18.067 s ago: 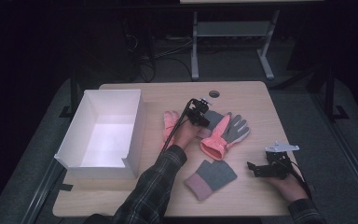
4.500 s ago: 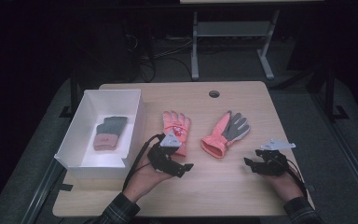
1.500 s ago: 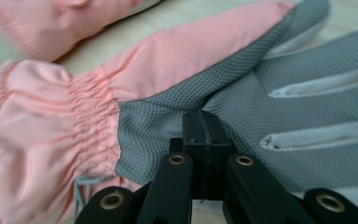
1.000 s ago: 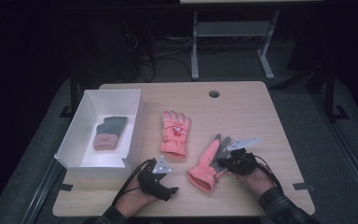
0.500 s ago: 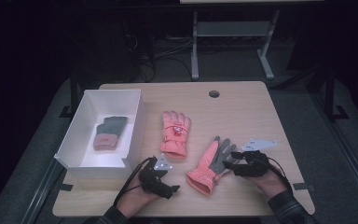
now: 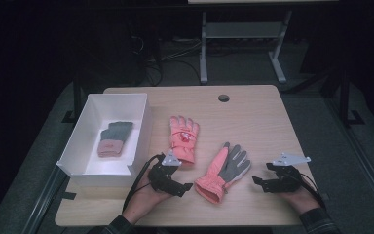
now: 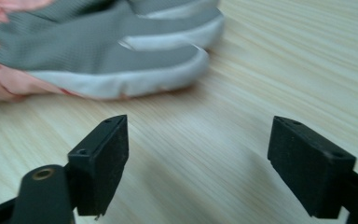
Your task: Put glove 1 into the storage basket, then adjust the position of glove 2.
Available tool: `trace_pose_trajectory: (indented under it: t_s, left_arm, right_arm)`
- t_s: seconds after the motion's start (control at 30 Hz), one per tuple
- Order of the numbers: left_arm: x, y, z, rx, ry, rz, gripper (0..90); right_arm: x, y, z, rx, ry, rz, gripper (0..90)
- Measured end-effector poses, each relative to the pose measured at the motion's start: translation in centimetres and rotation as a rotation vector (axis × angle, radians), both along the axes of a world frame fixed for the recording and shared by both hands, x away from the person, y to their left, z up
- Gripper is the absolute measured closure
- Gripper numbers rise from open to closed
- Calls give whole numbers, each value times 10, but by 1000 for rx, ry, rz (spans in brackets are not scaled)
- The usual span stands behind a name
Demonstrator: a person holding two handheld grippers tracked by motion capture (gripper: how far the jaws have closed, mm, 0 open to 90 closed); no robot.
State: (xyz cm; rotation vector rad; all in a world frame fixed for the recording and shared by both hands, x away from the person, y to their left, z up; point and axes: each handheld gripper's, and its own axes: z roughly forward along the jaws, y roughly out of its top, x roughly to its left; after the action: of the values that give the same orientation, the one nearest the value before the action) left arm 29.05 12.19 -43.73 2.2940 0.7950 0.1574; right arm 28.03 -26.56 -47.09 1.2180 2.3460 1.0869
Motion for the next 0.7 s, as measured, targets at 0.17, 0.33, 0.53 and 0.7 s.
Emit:
trace_pose_trajectory:
  t_s: [0.17, 0.33, 0.53, 0.7]
  left_arm:
    - [8, -7, 7, -8, -10, 6, 137]
    - [24, -13, 15, -31, -39, 62, 165]
    - [48, -20, 21, -26, -74, 122, 275]
    - [71, -28, 23, -44, -92, 193, 372]
  right_arm:
    - [-1, -11, -7, -16, 5, -31, 186]
    - [-1, -13, -9, -21, 1, -32, 166]
    - [-1, -10, -11, -38, -17, -22, 145]
    - [-1, -9, -11, -49, -22, -16, 143]
